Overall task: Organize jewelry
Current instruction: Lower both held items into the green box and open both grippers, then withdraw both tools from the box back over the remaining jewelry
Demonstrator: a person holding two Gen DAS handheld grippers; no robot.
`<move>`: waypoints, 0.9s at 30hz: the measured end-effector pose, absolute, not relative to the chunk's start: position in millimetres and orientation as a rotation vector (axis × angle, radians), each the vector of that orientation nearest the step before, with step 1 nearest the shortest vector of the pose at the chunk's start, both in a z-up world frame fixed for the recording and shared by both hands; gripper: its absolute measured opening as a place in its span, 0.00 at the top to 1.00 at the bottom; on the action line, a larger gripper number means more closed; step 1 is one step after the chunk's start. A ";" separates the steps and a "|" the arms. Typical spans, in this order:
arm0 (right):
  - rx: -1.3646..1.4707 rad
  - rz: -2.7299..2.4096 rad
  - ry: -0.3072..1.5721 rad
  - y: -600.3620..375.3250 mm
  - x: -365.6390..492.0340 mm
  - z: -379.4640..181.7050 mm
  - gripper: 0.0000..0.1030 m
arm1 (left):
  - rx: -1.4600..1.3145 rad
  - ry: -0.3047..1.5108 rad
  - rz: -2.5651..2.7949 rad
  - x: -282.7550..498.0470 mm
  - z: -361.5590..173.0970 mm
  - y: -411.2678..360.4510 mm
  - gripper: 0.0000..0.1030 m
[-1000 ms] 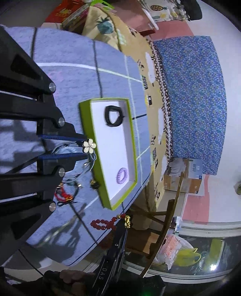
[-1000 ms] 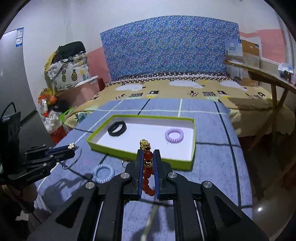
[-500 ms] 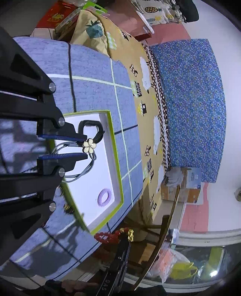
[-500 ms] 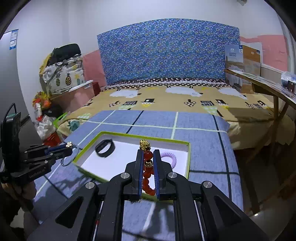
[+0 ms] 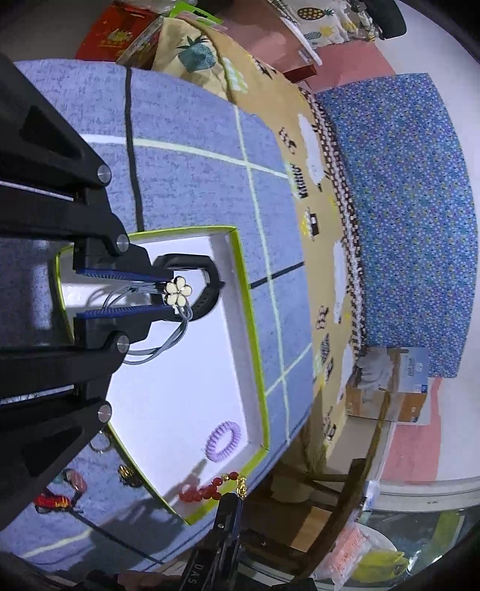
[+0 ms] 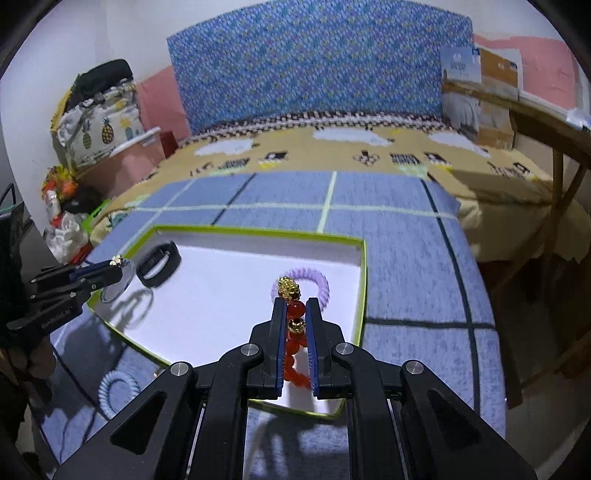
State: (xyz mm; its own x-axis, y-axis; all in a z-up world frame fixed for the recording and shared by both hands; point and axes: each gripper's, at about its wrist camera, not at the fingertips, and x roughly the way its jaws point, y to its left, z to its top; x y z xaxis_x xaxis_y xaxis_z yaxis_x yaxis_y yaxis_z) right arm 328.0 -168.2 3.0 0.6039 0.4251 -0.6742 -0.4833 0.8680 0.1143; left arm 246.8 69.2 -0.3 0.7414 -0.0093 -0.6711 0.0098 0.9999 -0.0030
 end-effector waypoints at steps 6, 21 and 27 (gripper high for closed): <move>-0.097 0.533 0.794 -164.0 332.8 -8.3 0.90 | 0.002 0.801 -0.011 250.9 -17.9 66.5 0.87; -0.129 0.526 0.796 -161.7 331.1 -12.4 0.83 | -0.022 0.803 -0.022 251.6 -14.9 67.0 0.81; -0.122 0.520 0.754 -165.1 316.4 -2.6 0.79 | -0.056 0.771 -0.013 241.5 -9.9 70.4 0.77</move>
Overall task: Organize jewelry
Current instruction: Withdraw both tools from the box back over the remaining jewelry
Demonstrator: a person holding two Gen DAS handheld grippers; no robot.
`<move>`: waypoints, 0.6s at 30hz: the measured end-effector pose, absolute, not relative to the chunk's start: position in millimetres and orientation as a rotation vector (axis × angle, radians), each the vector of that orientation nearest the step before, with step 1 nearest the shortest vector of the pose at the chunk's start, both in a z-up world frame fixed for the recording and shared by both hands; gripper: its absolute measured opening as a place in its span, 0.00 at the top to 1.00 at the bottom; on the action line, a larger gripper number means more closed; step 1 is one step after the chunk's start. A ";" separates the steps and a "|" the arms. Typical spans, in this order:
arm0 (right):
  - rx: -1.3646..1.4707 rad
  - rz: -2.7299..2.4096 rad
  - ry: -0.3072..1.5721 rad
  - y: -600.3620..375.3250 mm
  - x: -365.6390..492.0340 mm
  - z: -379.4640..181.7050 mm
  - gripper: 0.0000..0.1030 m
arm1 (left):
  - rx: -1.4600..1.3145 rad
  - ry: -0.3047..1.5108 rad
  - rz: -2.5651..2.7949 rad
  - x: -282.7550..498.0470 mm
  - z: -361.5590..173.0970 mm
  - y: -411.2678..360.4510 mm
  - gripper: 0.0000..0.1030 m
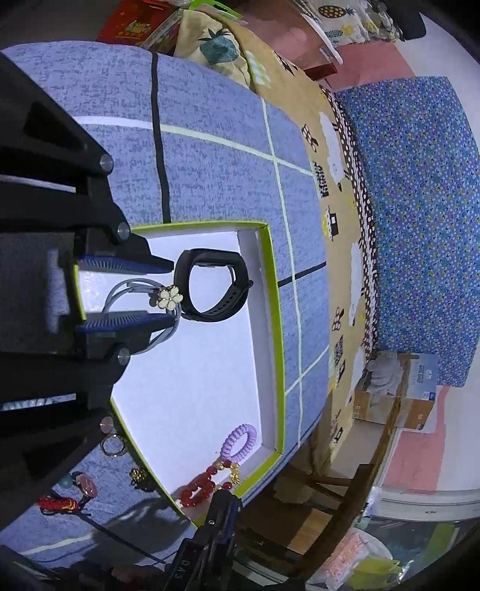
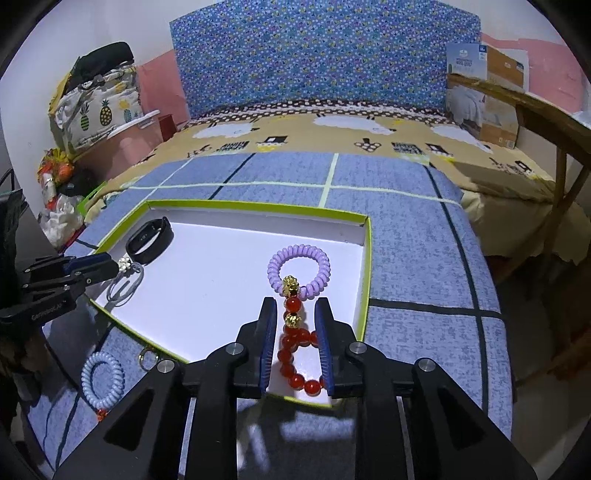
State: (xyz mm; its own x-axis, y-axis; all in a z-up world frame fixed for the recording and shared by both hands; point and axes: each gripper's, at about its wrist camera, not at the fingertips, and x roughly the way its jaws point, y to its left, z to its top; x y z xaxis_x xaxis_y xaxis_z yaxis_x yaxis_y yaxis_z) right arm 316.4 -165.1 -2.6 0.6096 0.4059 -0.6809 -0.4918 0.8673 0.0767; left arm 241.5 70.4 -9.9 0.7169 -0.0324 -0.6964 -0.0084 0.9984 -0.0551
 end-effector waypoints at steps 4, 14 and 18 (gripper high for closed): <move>-0.095 0.517 0.718 -170.8 296.3 7.7 0.79 | -0.072 0.736 -0.011 224.5 -2.7 71.3 0.77; -0.077 0.506 0.664 -173.9 216.4 18.6 0.79 | -0.080 0.661 -0.028 160.4 14.2 58.2 0.77; -0.091 0.506 0.633 -171.8 182.1 21.8 0.79 | -0.078 0.633 -0.040 133.6 19.4 51.9 0.77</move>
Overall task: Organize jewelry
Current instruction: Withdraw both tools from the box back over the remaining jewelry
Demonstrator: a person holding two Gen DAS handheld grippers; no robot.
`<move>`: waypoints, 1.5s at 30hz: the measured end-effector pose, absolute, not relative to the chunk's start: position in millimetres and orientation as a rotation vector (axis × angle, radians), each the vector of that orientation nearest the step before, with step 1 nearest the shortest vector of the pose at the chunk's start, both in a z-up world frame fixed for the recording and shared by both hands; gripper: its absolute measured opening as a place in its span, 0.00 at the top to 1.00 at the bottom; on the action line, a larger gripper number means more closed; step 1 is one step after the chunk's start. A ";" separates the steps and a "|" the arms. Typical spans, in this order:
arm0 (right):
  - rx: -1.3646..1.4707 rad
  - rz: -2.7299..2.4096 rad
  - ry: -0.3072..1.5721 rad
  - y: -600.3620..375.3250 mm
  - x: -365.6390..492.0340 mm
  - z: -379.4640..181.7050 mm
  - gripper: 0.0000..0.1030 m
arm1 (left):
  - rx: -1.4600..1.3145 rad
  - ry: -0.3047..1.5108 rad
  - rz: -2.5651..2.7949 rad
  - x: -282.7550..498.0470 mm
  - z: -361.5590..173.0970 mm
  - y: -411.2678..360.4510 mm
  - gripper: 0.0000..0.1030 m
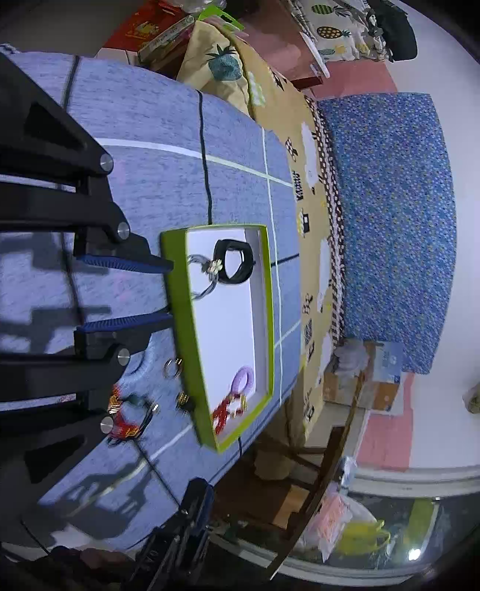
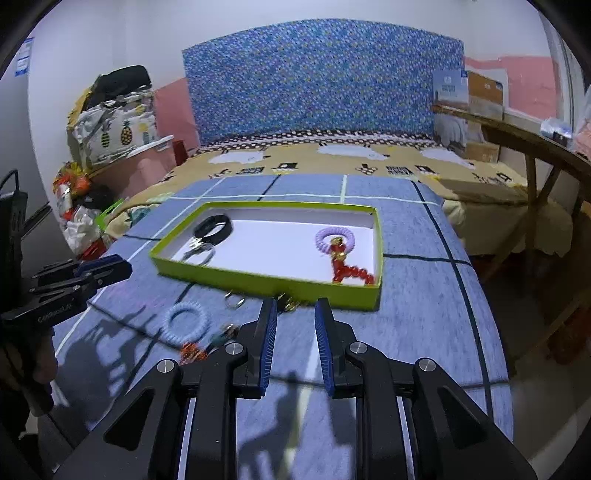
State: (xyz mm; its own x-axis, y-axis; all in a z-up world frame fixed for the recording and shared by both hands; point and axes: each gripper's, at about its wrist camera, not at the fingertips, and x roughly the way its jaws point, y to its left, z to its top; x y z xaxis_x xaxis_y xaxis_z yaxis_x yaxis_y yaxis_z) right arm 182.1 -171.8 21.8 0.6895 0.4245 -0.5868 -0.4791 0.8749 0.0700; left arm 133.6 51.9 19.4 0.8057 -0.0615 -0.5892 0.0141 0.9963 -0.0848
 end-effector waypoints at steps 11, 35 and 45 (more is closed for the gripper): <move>-0.075 0.495 0.623 -179.4 114.5 18.3 0.79 | -0.067 0.602 -0.057 71.4 23.9 37.2 0.77; -0.057 0.511 0.657 -175.7 94.3 10.0 0.79 | -0.059 0.623 -0.097 50.1 14.9 24.1 0.77; -0.056 0.501 0.671 -174.8 105.7 5.4 0.79 | -0.066 0.664 -0.167 69.7 6.9 9.8 0.67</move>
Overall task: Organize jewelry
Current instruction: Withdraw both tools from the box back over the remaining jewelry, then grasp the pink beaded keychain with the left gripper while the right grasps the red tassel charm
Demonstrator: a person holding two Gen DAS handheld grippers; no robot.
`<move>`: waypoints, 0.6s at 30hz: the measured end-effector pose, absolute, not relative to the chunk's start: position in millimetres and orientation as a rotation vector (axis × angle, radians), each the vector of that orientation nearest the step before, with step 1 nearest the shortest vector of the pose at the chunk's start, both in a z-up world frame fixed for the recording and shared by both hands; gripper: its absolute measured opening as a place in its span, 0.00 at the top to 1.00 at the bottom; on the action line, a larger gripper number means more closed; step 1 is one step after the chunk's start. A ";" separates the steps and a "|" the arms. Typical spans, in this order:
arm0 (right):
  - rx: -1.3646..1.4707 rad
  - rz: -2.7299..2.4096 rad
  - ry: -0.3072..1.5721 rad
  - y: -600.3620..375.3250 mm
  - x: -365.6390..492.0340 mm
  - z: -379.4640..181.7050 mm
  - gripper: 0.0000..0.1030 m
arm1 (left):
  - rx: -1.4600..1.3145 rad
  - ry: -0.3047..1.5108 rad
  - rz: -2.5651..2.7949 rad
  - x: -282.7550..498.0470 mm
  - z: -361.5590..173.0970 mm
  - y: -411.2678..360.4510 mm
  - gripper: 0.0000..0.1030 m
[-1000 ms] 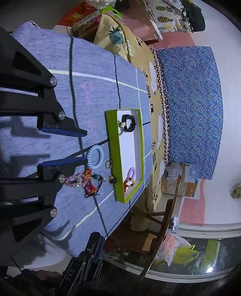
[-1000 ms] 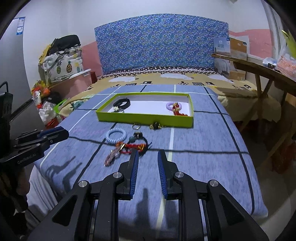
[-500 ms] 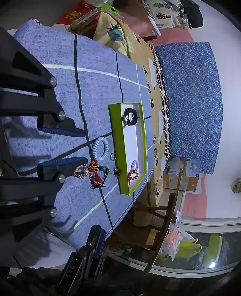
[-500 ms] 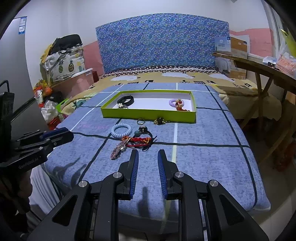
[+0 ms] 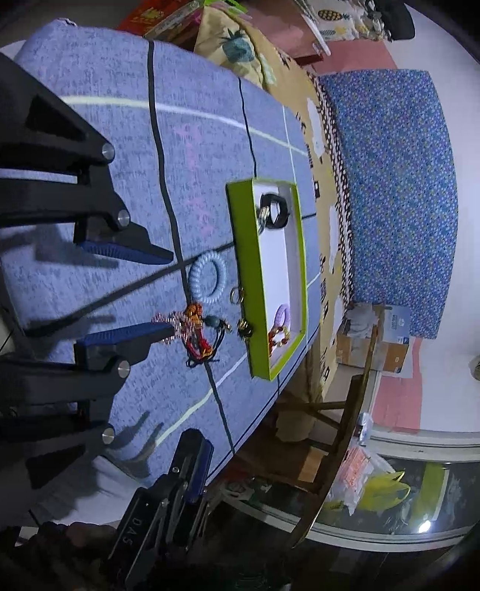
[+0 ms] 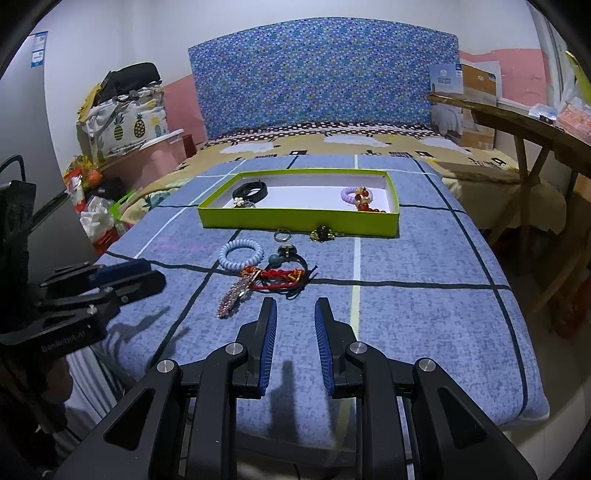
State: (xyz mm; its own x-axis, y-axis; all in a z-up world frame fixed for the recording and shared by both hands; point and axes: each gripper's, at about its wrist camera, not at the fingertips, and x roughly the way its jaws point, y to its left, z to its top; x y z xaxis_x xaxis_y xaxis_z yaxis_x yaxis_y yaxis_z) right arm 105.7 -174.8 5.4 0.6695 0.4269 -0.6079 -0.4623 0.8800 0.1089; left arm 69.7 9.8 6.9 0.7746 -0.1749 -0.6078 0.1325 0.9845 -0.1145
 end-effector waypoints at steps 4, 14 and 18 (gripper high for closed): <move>-0.047 0.493 0.675 -179.0 110.3 3.3 0.79 | -0.062 0.691 -0.197 81.6 -0.6 -2.4 0.67; -0.033 0.491 0.688 -183.5 123.1 -2.2 0.79 | -0.053 0.768 -0.231 108.7 -22.4 -28.4 0.67; -0.031 0.494 0.692 -182.8 129.5 -3.5 0.79 | -0.058 0.783 -0.213 115.4 -26.4 -30.2 0.67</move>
State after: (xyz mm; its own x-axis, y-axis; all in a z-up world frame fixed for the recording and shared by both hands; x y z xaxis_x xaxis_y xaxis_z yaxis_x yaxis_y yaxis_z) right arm 129.5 -182.8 -3.5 0.6596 0.4266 -0.6187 -0.4468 0.8846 0.1336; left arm 115.4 -30.2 -26.4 0.6887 -0.2117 -0.6934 0.1691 0.9769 -0.1304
